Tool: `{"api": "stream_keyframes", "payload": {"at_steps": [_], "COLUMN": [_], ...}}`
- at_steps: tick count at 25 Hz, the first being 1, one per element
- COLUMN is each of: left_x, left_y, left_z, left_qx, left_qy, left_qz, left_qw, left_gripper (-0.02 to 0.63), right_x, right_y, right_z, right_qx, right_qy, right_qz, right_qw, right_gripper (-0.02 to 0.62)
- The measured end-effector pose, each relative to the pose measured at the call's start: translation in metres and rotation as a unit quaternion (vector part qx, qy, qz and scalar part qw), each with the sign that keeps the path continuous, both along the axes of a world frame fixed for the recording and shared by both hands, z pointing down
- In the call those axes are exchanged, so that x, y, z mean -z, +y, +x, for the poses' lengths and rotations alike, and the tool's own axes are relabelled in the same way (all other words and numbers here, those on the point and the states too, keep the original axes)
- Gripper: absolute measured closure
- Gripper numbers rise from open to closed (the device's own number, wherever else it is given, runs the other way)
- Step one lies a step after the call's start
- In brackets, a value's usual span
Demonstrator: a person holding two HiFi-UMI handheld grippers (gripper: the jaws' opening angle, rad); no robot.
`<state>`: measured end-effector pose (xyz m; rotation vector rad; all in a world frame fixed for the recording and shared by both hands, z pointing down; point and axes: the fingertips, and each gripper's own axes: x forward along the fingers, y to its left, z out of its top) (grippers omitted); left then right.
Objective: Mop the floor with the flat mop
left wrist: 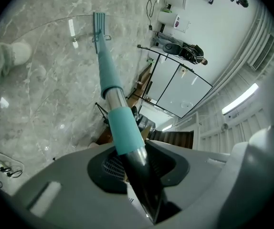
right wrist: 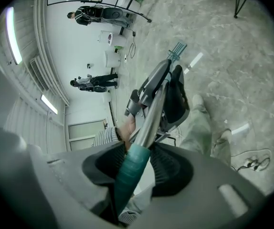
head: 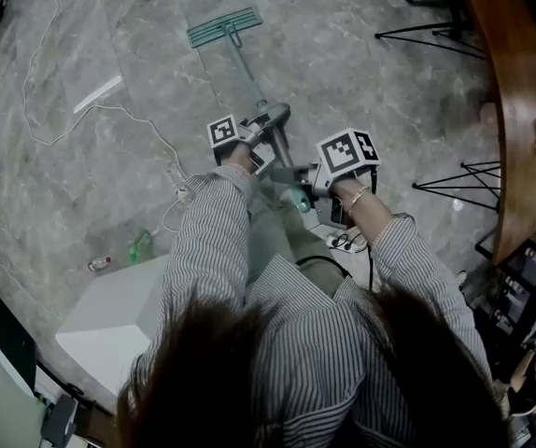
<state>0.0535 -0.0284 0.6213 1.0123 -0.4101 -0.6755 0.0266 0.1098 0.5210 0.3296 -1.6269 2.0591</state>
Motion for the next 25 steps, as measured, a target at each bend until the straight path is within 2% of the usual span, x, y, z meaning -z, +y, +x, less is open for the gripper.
{"api": "stream_keyframes", "payload": {"at_steps": [4, 14, 25], "left_x": [0.005, 0.029, 0.041], "left_y": [0.044, 0.132, 0.157], "left_z": [0.019, 0.057, 0.065], "left_qx": [0.009, 0.001, -0.033], "left_qy": [0.011, 0.042, 0.054], "left_qz": [-0.003, -0.010, -0.026], "left_qw": [0.9999, 0.9991, 0.9977], "left_gripper": [0.506, 0.518, 0.523], "right_x": [0.006, 0.031, 0.044], "right_y": [0.044, 0.127, 0.147], "right_z": [0.019, 0.055, 0.056], "right_qx": [0.001, -0.020, -0.001], "right_qy": [-0.002, -0.010, 0.001], "right_qz": [-0.004, -0.022, -0.026], "right_qw": [1.000, 1.000, 1.000], "right_gripper": [0.428, 0.428, 0.422]}}
